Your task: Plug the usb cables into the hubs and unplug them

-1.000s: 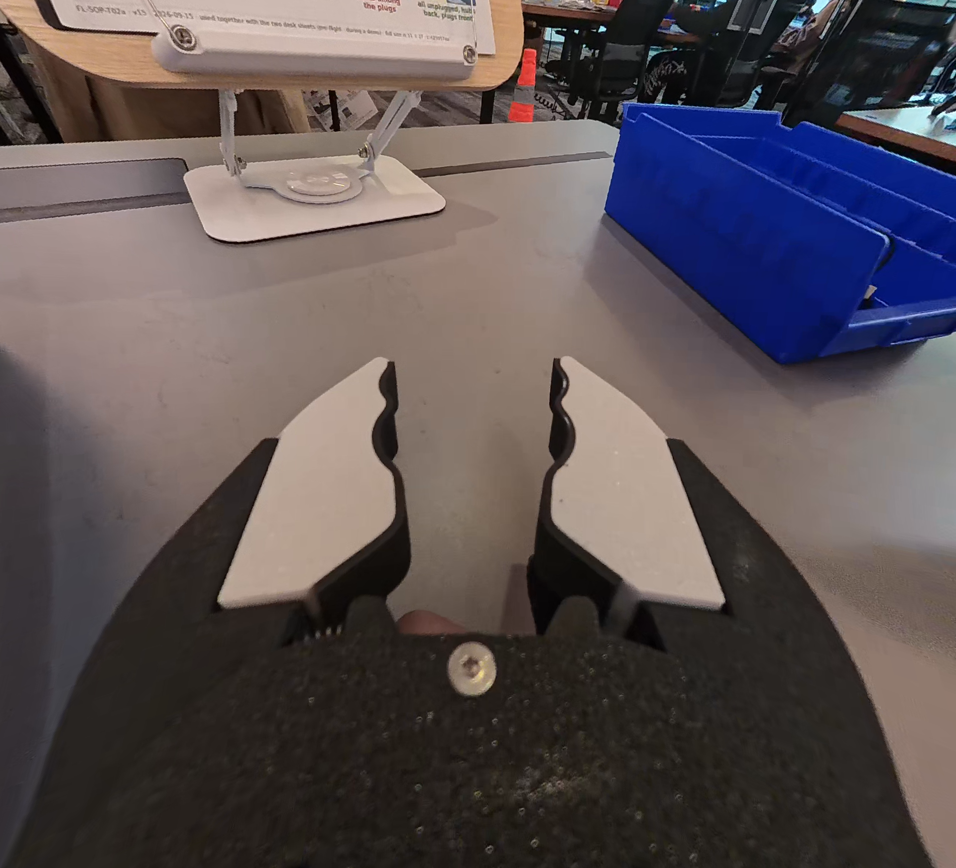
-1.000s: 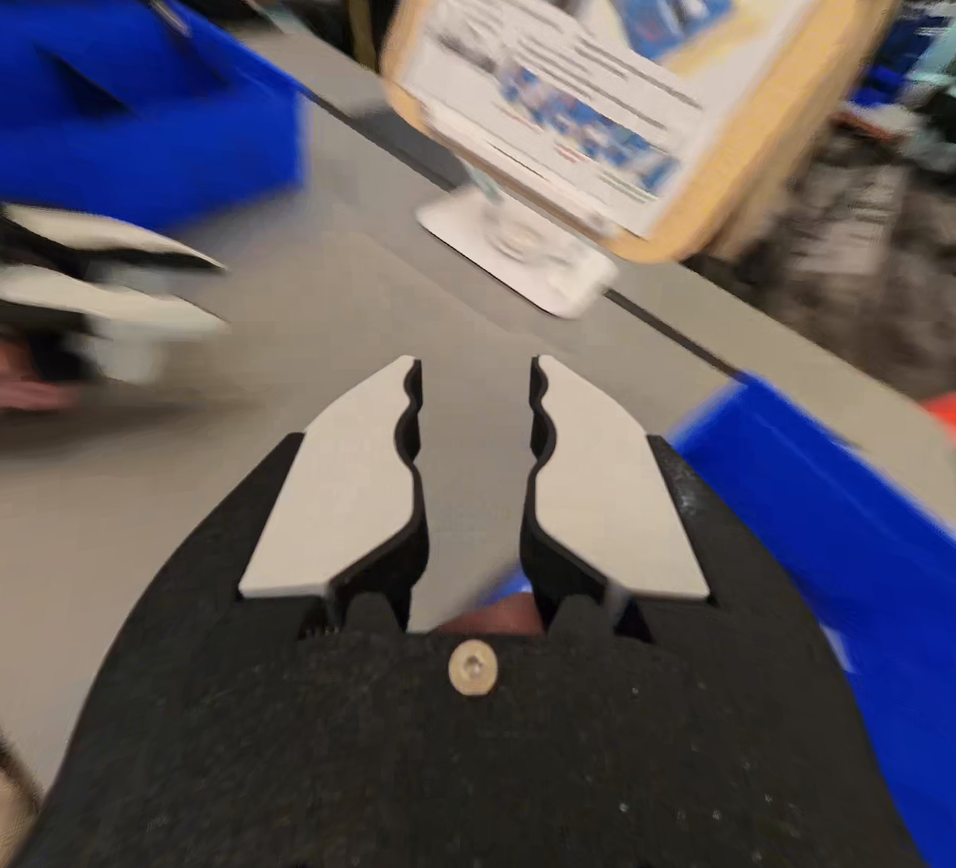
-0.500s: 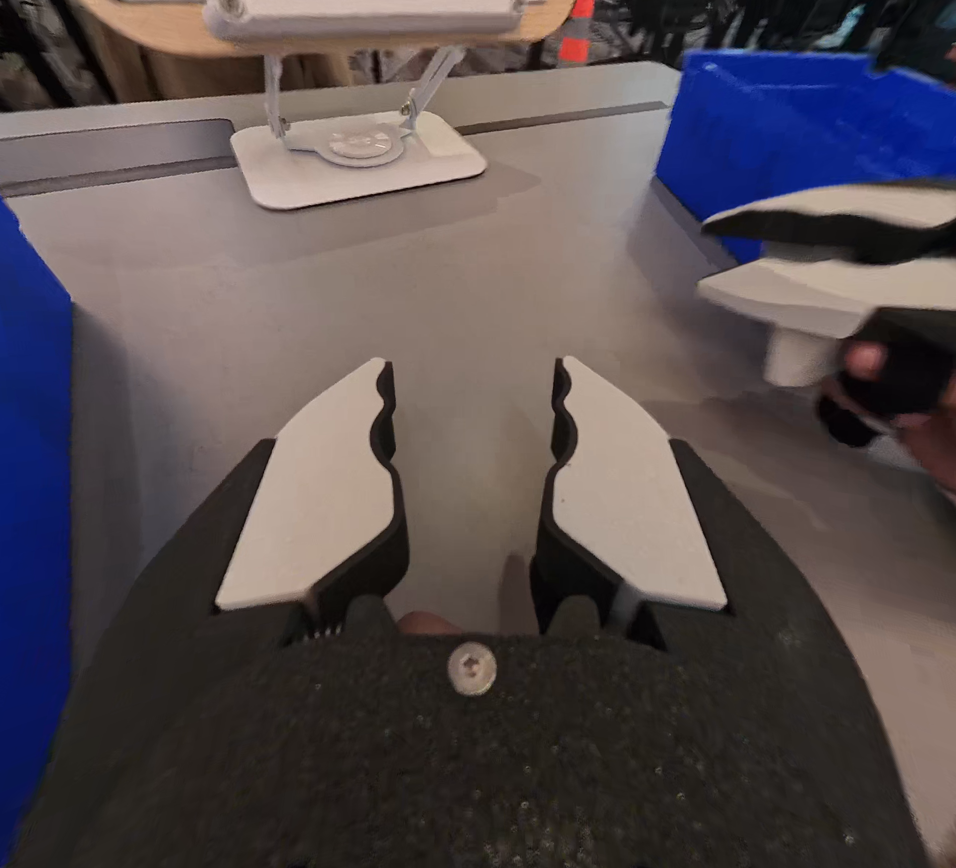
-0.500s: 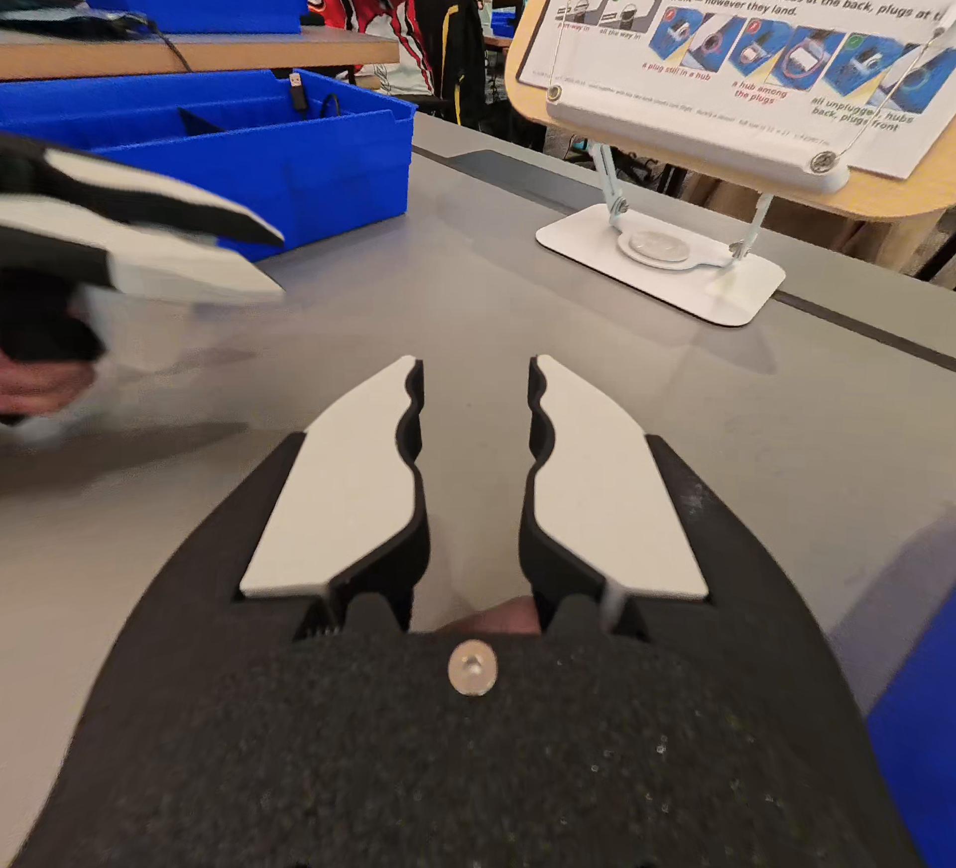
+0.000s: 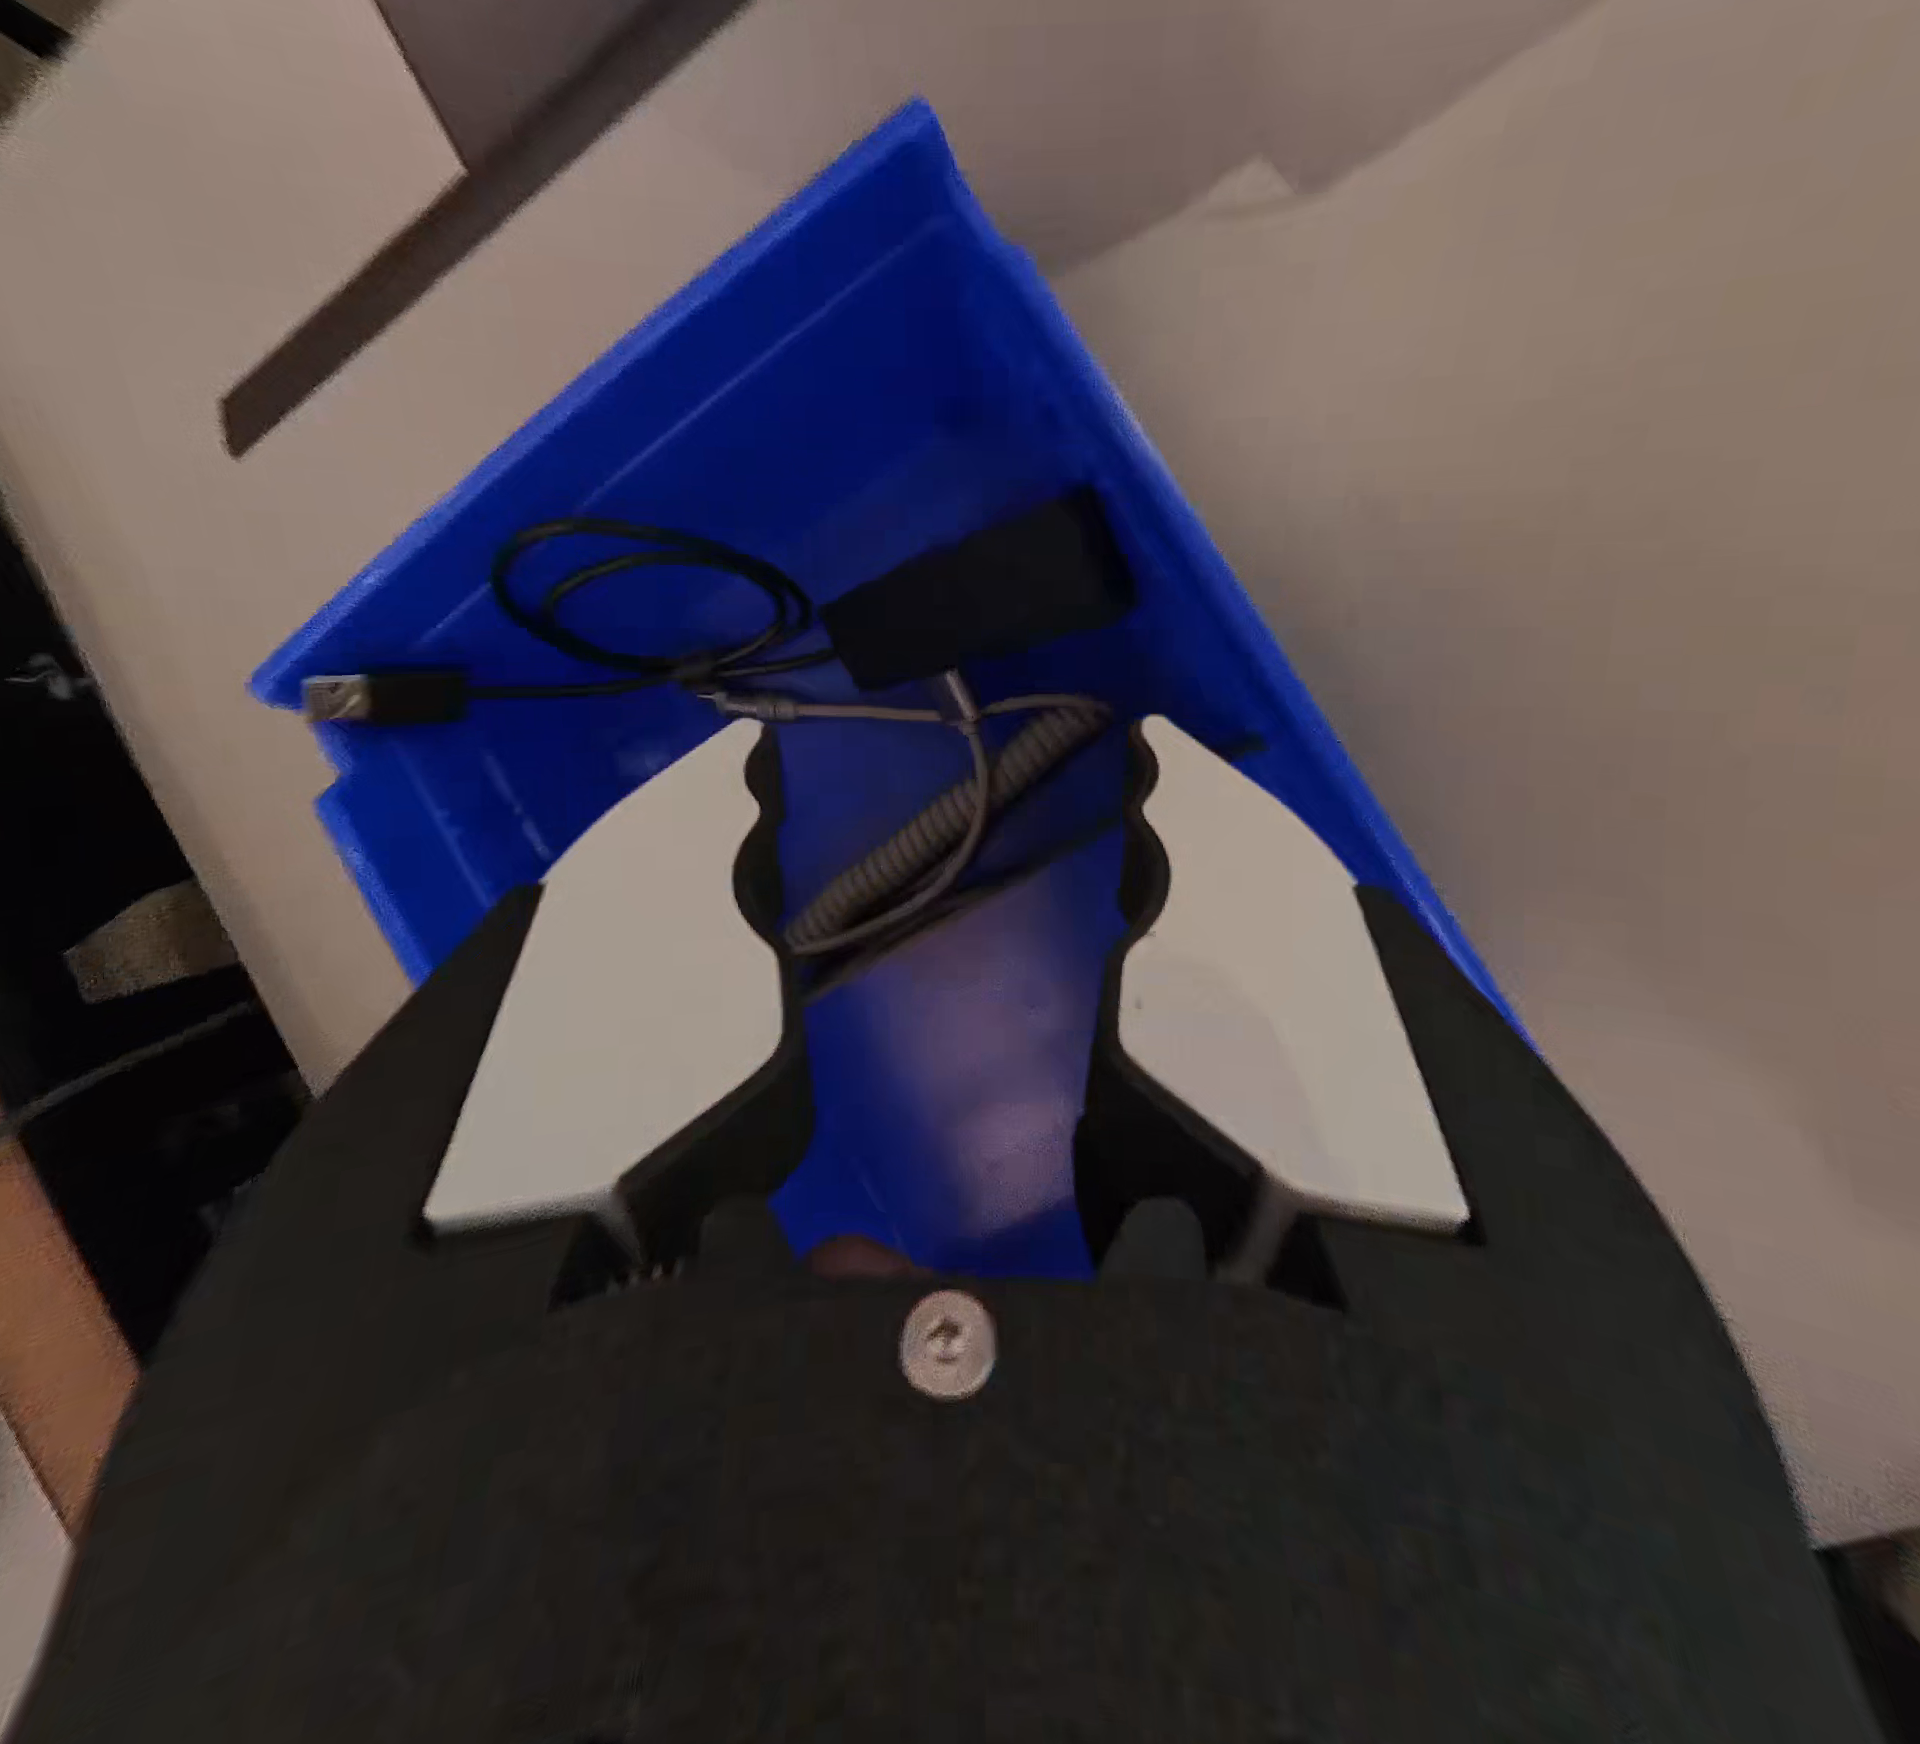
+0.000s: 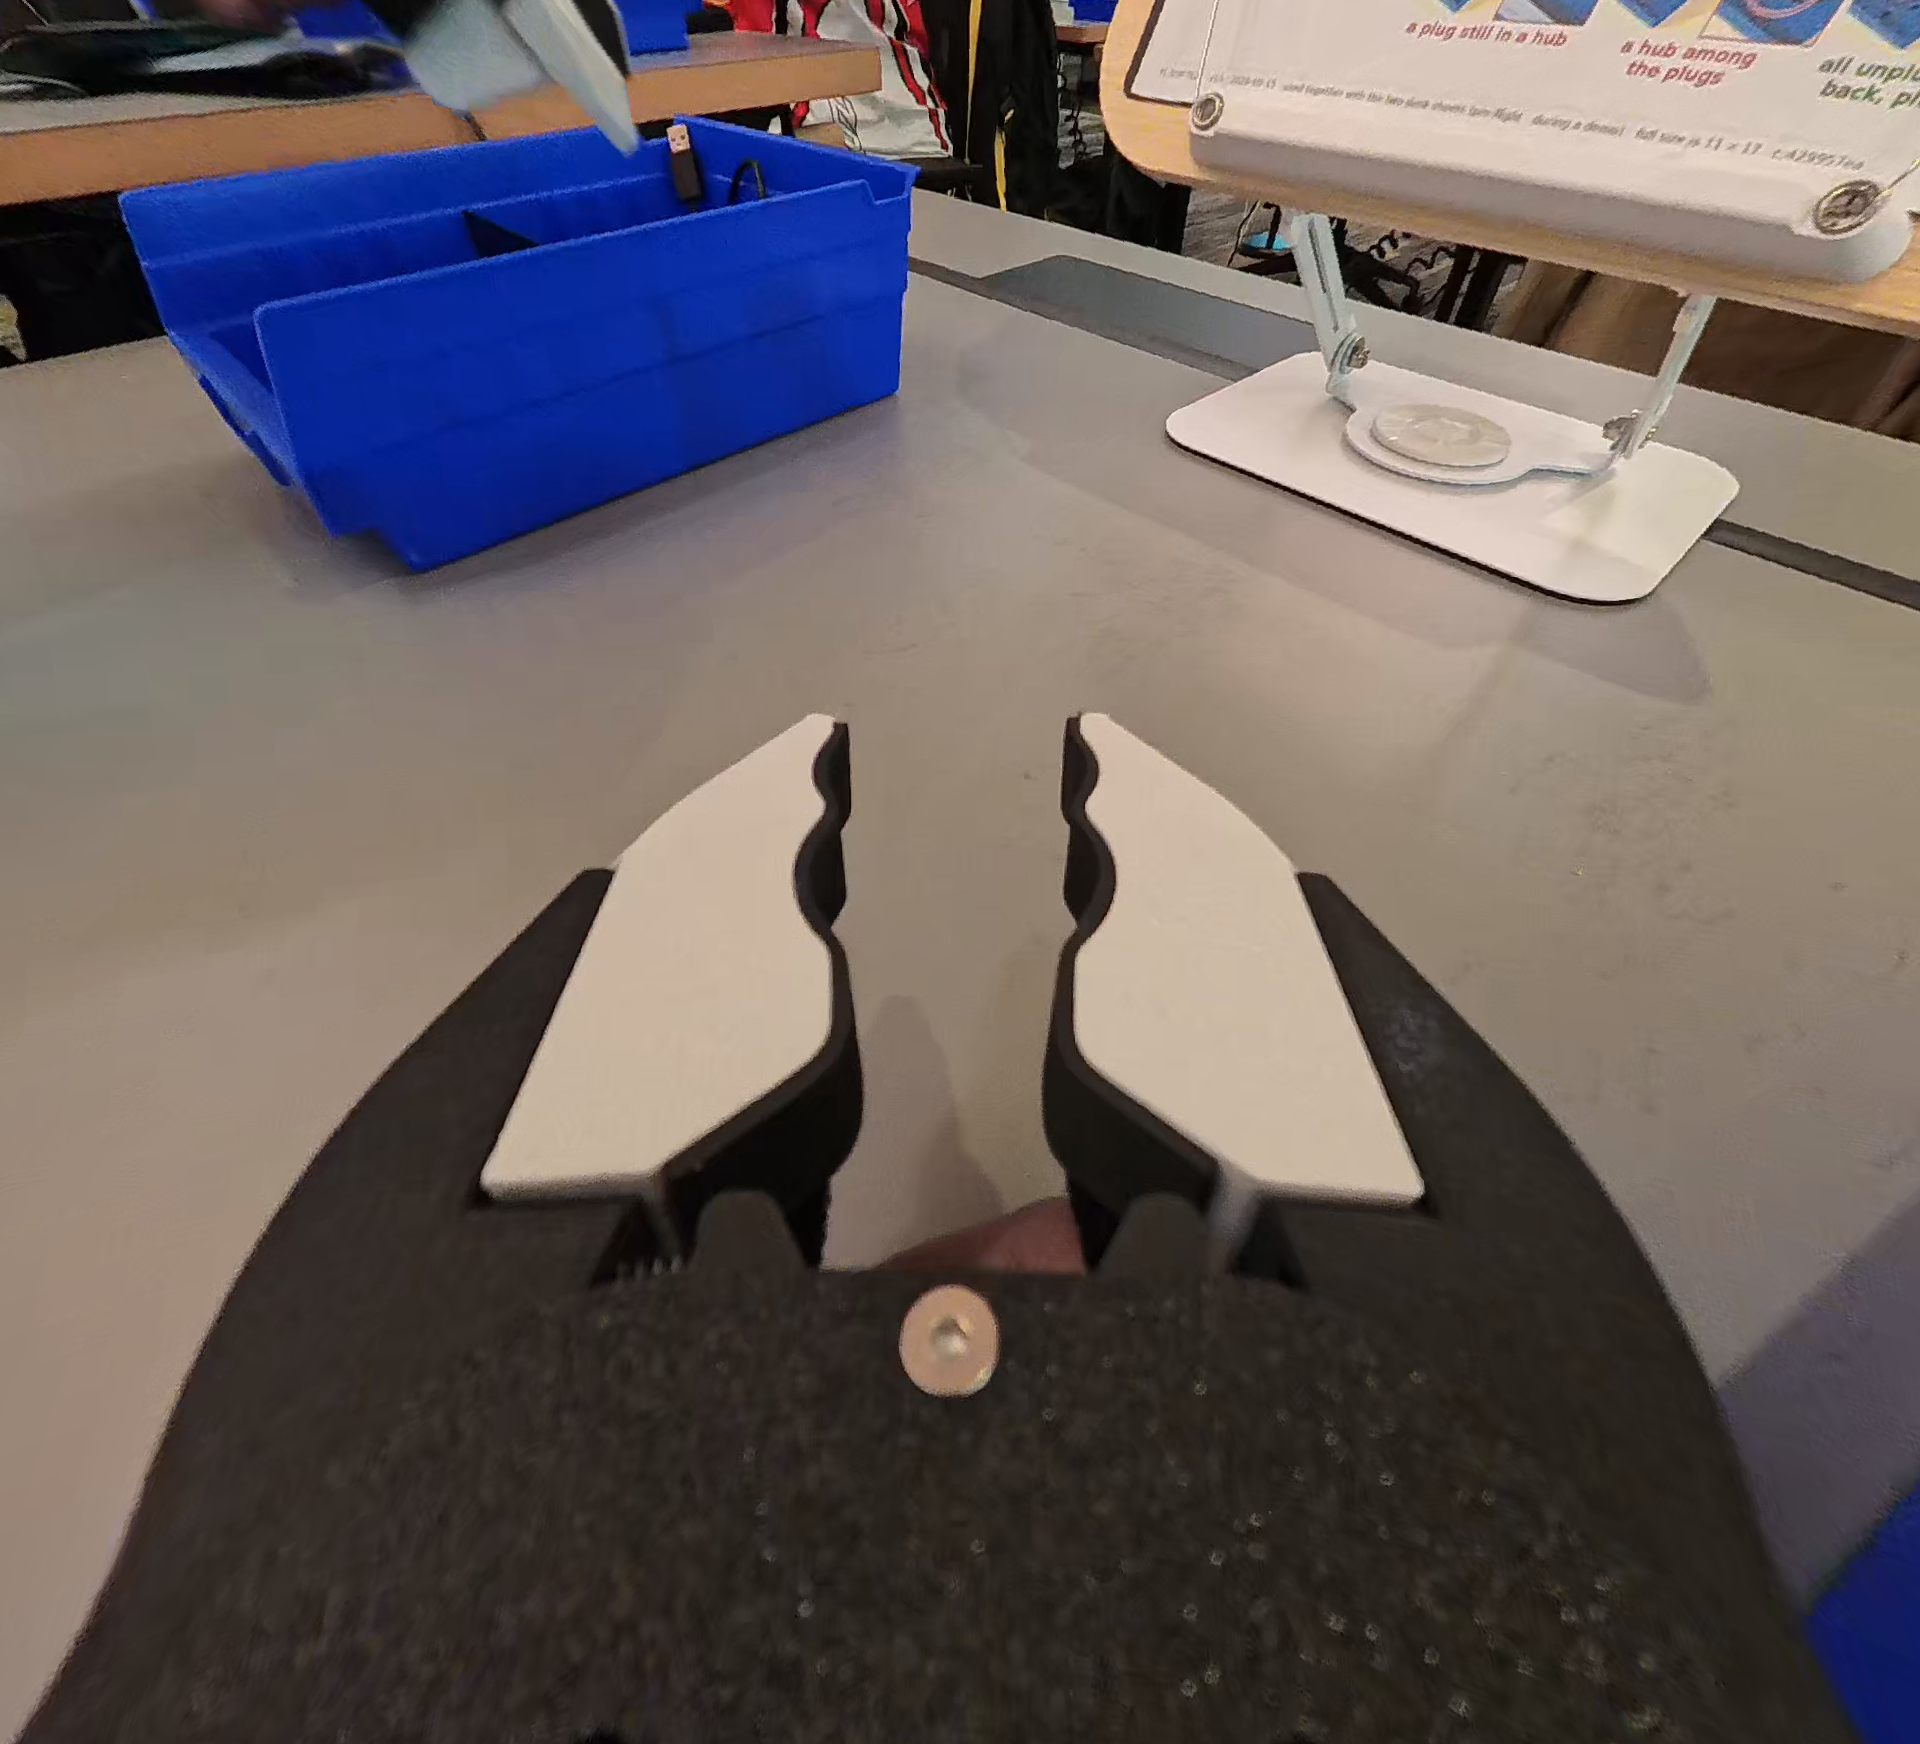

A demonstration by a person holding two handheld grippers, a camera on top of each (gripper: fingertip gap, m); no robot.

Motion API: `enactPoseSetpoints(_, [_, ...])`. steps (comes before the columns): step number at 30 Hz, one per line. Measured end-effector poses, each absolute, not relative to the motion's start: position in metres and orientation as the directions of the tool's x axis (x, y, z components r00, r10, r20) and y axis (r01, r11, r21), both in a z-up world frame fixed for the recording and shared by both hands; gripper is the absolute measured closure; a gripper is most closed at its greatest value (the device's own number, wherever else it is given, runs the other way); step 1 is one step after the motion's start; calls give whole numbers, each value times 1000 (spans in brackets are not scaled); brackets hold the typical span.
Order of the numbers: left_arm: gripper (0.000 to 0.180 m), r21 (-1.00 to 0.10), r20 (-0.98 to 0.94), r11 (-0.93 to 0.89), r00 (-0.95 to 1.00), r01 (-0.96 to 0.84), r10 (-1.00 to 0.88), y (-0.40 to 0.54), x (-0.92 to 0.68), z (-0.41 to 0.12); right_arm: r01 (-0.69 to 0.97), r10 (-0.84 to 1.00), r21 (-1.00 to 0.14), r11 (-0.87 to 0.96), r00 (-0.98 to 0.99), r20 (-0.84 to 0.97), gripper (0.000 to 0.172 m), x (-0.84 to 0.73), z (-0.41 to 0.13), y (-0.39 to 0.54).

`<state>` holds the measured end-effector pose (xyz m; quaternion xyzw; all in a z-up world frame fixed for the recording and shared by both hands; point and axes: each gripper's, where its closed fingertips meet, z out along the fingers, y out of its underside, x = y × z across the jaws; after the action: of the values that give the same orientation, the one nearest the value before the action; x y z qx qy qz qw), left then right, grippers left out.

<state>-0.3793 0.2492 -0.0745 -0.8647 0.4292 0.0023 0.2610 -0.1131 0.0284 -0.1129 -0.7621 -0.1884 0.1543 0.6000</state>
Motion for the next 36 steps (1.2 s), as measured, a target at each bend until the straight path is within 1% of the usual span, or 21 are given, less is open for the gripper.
enactPoseSetpoints(2, [116,-367,-233,-489,587,-791,-775,263,-377,-100,97,477,-971,-217,879,-19,133,-114,-114,28])
enactPoseSetpoints(5, [118,-285,-266,-437,509,-853,-819,280,-372,-127,92,478,-970,-227,878,-29,133,-113,-115,27])
enactPoseSetpoints(6, [121,-268,-274,-408,475,-873,-836,284,-370,-132,91,477,-970,-227,878,-29,133,-112,-116,27])
enactPoseSetpoints(7, [117,-249,-263,-376,436,-893,-861,284,-367,-138,90,475,-969,-230,879,-31,133,-112,-116,27])
enactPoseSetpoints(10, [122,-129,-244,-234,260,-964,-934,281,-371,-154,84,472,-969,-234,881,-38,134,-111,-117,27])
enactPoseSetpoints(11, [116,-83,-239,-213,227,-973,-944,282,-374,-159,85,471,-968,-237,881,-38,134,-111,-117,27])
enactPoseSetpoints(13, [115,-29,-183,-172,174,-985,-968,279,-376,-168,91,468,-966,-240,883,-34,134,-110,-118,28])
enactPoseSetpoints(15, [117,-23,-194,-138,140,-990,-971,287,-374,-170,95,466,-967,-237,884,-27,134,-110,-118,27])
enactPoseSetpoints(16, [122,-22,-208,-132,134,-991,-969,292,-373,-171,97,467,-967,-236,884,-26,135,-111,-118,27])
enactPoseSetpoints(17, [134,-15,-199,-119,120,-993,-973,293,-373,-173,98,467,-967,-236,884,-24,136,-111,-118,27])
enactPoseSetpoints(20, [141,-13,-255,-70,71,-997,-964,303,-376,-170,99,465,-965,-243,885,-26,136,-110,-119,28])
enactPoseSetpoints(21, [143,-29,-290,-67,73,-997,-954,308,-377,-165,96,465,-965,-243,885,-29,136,-110,-119,28])
enactPoseSetpoints(22, [143,-69,-317,-65,84,-995,-945,311,-376,-157,92,465,-965,-244,885,-33,137,-110,-119,28])
enactPoseSetpoints(26, [143,-294,-376,-143,252,-945,-892,321,-382,-103,87,468,-965,-246,883,-39,137,-110,-119,28])
enactPoseSetpoints(28, [143,-435,-392,-181,367,-882,-844,324,-385,-63,95,471,-965,-242,882,-31,138,-111,-119,28])
enactPoseSetpoints(30, [143,-566,-365,-217,478,-795,-799,320,-386,-17,103,475,-965,-240,880,-24,138,-112,-119,27])
enactPoseSetpoints(33, [143,-684,-384,-228,607,-693,-696,309,-389,54,110,482,-967,-230,876,-14,138,-114,-118,27])
enactPoseSetpoints(34, [142,-730,-339,-228,631,-644,-697,298,-382,77,113,483,-968,-226,876,-10,138,-114,-117,27])
enactPoseSetpoints(36, [144,-785,-299,-215,659,-581,-690,273,-371,123,123,483,-968,-219,876,2,138,-115,-117,27])
